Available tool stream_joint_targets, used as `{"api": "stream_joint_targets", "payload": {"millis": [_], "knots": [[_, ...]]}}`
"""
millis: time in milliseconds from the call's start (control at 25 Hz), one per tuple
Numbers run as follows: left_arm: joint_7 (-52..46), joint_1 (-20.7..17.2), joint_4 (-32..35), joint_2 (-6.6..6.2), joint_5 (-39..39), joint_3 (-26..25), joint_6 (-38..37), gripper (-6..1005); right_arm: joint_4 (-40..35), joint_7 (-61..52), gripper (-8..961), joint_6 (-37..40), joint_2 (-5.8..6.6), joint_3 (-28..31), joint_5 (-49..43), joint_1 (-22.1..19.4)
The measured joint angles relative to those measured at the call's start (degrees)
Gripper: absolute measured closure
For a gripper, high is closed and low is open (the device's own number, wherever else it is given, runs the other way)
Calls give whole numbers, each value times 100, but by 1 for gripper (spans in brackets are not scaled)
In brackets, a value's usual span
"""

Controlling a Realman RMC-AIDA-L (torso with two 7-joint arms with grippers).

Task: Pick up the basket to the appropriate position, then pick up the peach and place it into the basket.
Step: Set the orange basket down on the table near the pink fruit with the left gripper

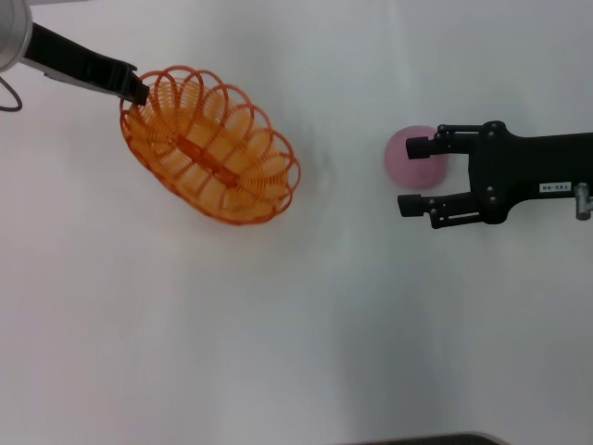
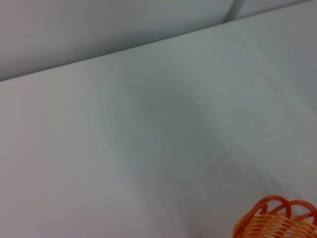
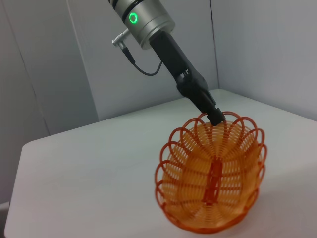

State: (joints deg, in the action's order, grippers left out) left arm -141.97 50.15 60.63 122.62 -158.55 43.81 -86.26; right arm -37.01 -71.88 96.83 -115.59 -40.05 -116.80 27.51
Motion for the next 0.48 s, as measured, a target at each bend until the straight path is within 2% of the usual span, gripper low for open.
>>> {"api": "stream_joint_targets", "payload": {"millis": [320,480], "knots": [[-767,-116,80,120,18,-11,227,956,0,-35,102,-1,53,-11,0,45],[-1078,-334,80,146,375,58,444,955,0,-30,102,-22,115,-12,-69,86]]}}
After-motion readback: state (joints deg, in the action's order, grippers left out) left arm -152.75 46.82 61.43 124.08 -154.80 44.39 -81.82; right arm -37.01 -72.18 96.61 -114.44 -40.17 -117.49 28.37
